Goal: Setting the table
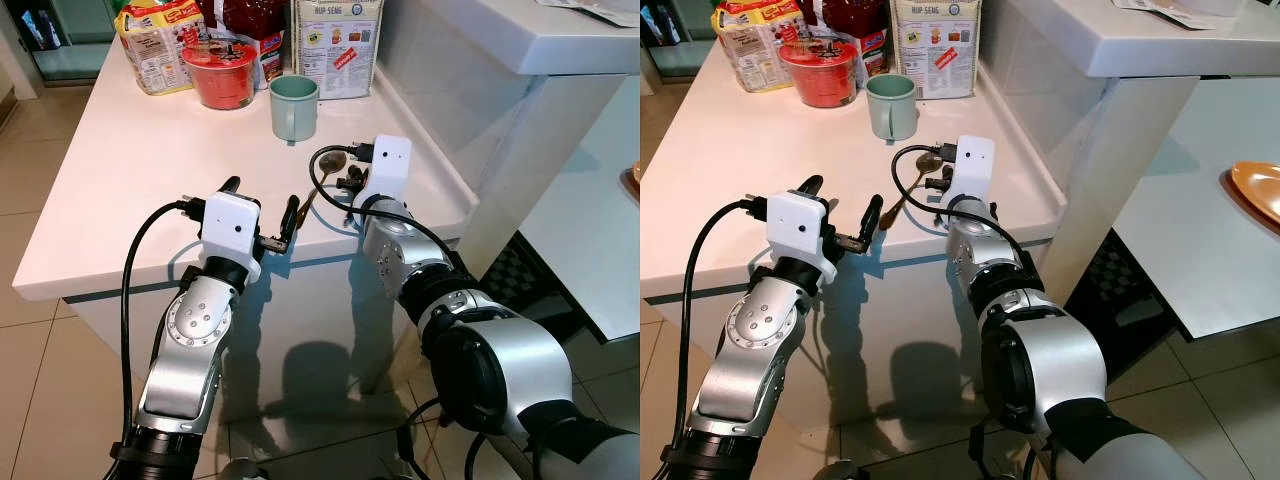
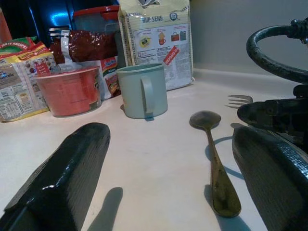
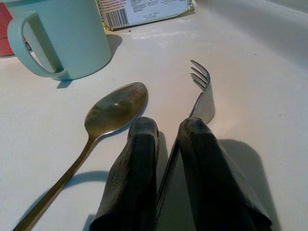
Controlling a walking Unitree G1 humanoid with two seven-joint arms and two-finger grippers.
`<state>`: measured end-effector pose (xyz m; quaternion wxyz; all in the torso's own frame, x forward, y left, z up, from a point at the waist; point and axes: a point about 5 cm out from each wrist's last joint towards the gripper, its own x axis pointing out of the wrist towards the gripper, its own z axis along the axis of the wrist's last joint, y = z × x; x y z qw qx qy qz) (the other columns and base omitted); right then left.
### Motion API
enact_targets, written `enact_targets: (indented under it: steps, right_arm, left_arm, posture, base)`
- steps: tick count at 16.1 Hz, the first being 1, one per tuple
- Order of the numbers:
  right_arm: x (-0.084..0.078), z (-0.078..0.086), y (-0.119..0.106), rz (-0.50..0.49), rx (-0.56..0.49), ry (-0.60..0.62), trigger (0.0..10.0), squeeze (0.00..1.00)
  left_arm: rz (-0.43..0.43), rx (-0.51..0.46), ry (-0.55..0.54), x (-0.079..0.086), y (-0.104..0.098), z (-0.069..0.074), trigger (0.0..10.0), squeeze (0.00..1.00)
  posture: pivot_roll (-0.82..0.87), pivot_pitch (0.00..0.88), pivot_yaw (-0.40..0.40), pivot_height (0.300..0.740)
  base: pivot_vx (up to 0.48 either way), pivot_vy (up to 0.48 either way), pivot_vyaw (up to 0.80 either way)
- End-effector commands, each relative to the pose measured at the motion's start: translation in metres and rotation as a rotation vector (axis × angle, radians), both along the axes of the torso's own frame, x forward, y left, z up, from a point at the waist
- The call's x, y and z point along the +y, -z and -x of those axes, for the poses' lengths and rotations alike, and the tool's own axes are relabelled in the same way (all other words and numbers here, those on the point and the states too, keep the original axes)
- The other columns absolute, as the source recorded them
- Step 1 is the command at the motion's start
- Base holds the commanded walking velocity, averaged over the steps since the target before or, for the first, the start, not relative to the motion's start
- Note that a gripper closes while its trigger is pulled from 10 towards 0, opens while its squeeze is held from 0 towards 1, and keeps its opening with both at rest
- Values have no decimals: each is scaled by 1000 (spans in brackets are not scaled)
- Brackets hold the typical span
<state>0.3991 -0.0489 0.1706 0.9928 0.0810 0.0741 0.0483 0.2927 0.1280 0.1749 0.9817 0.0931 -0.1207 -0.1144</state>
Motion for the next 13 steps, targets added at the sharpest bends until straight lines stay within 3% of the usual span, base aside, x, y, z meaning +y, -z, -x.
enact_targets:
  steps: [1, 4, 10, 13]
  right_arm:
    - [2, 1, 4, -12, 31, -8, 0, 0]
    - [2, 0, 1, -8, 16, -8, 0, 0]
    - [8, -3, -25, 73, -162, -40, 0, 0]
    - [10, -4, -30, 99, -185, -46, 0, 0]
  left_arm:
    - [-1, -4, 8, -2, -2, 1, 10000, 0]
    - [0, -4, 9, -3, -2, 1, 10000, 0]
    - [-4, -4, 10, -3, -1, 1, 10000, 0]
    - [-6, -5, 11, -2, -1, 1, 10000, 0]
  posture:
    - [255, 87, -23, 740]
    - [255, 86, -23, 740]
    - [255, 74, -22, 740]
    - [255, 65, -22, 740]
  base:
    - [0, 0, 0]
    - [0, 0, 0]
    - [0, 0, 0]
    - [0, 0, 0]
